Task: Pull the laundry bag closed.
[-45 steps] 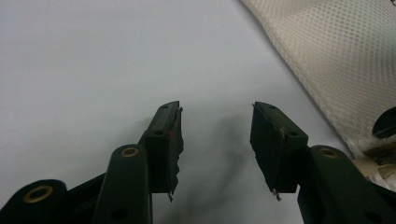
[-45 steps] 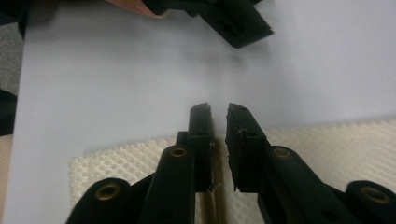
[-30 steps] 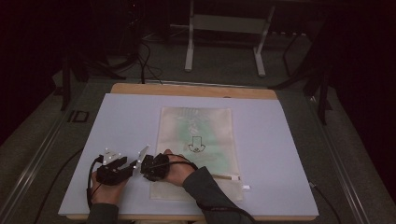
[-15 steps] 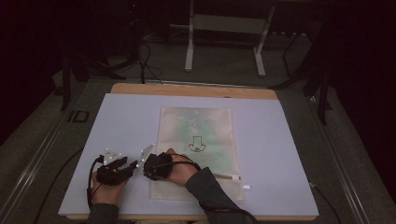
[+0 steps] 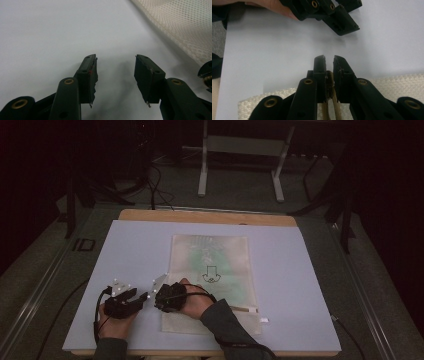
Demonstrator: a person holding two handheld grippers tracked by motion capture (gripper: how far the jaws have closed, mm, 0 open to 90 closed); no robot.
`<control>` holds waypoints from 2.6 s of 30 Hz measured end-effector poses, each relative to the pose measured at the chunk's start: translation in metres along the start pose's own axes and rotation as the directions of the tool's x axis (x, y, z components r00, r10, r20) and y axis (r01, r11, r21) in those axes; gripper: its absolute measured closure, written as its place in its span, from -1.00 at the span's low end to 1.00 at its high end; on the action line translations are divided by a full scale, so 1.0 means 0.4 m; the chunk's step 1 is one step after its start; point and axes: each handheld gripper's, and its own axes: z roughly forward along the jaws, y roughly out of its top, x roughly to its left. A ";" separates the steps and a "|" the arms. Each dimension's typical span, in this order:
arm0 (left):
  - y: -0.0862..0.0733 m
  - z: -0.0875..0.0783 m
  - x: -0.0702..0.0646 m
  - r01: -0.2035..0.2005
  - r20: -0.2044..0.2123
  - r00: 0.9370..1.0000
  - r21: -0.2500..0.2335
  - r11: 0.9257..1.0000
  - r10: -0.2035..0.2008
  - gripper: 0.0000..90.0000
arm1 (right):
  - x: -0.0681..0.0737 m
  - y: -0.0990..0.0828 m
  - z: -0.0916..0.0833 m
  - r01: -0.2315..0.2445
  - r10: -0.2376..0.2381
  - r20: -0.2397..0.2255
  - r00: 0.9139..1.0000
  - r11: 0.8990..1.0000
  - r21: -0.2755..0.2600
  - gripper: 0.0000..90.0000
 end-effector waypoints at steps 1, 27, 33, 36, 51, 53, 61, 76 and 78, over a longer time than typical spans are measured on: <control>0.000 0.000 0.000 -0.002 -0.001 1.000 0.002 1.000 0.002 0.15 | 0.000 0.000 0.002 0.000 0.000 0.001 1.000 1.000 0.001 0.80; 0.000 0.003 -0.005 -0.011 -0.004 1.000 0.006 1.000 0.011 0.15 | -0.006 -0.048 -0.038 0.005 -0.005 -0.011 1.000 1.000 0.026 0.78; 0.000 0.001 -0.005 -0.010 -0.001 1.000 0.005 1.000 0.010 0.15 | -0.012 -0.054 -0.028 0.000 0.002 -0.029 1.000 0.998 0.057 0.76; 0.000 0.000 -0.005 -0.012 0.002 1.000 0.006 1.000 0.012 0.15 | -0.015 -0.055 -0.024 -0.007 0.009 -0.034 0.999 0.998 0.070 0.73; -0.006 -0.008 -0.026 -0.059 0.066 0.996 0.028 0.998 0.057 0.15 | -0.022 -0.069 -0.012 -0.017 0.024 -0.071 0.997 0.994 0.104 0.81; -0.009 -0.011 -0.030 -0.071 0.083 0.994 0.036 0.997 0.068 0.16 | -0.022 -0.068 -0.011 -0.016 0.024 -0.073 0.997 0.994 0.106 0.81; -0.016 -0.035 -0.048 -0.096 0.173 0.981 0.031 0.995 0.089 0.38 | -0.025 -0.072 -0.010 -0.023 0.031 -0.082 0.996 0.995 0.097 0.81; -0.015 -0.044 -0.085 -0.122 0.308 0.945 0.012 0.992 0.113 0.97 | -0.025 -0.073 -0.009 -0.020 0.028 -0.082 0.996 0.996 0.092 0.82; -0.018 -0.045 -0.096 -0.131 0.322 0.939 0.012 0.991 0.120 0.97 | -0.025 -0.074 -0.010 -0.023 0.030 -0.083 0.996 0.995 0.092 0.82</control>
